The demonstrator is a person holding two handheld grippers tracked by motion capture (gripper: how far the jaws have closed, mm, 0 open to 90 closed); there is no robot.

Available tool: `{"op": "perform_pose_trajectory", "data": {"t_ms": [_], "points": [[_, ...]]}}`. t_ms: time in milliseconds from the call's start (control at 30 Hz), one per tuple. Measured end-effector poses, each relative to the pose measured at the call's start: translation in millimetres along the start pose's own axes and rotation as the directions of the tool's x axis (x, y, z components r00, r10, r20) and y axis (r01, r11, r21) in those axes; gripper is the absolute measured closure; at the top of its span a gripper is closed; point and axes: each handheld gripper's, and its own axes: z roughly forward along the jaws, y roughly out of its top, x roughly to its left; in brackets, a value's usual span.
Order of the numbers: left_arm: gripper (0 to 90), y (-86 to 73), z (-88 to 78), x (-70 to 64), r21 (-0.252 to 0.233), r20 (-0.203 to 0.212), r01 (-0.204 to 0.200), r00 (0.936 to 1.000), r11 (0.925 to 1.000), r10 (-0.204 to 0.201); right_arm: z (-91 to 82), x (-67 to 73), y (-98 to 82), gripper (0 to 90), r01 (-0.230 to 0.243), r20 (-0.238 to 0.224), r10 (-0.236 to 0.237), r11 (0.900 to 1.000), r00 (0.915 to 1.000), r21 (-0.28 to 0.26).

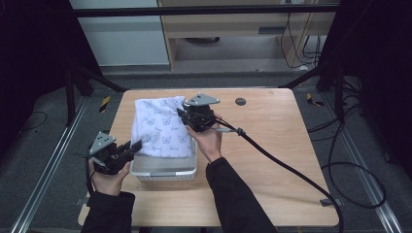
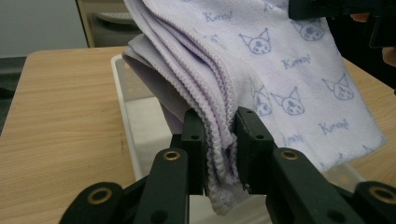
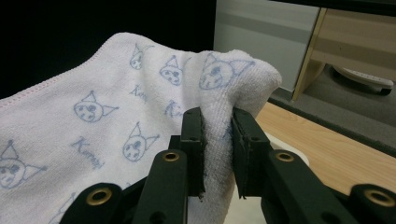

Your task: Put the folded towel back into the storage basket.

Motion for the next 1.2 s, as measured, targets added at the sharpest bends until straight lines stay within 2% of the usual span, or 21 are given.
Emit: {"op": "perform_pose_trajectory", "data": {"t_ms": [333, 800, 1200], "points": [[74.0, -6.4, 8.8, 6.2, 0.029, -0.018, -0.002, 0.9998, 0.9996, 0.002, 14.7, -0.6, -10.8, 76.2, -0.001, 0.009, 0.001, 1.000, 1.0000, 0.027], [74.0, -14.9, 19.9, 9.1, 0.072, -0.029, -0.009, 0.9995, 0.9973, 0.012, 26.8, 0.2, -22.6, 76.1, 0.003, 0.019, -0.004, 0.998, 0.9998, 0.065], [74.0, -23.5, 30.6, 8.4, 0.121, -0.040, -0.026, 0.9987, 0.9923, 0.031, 35.9, -0.4, -37.0, 75.7, -0.002, 0.027, -0.001, 0.994, 0.9996, 0.105]]}}
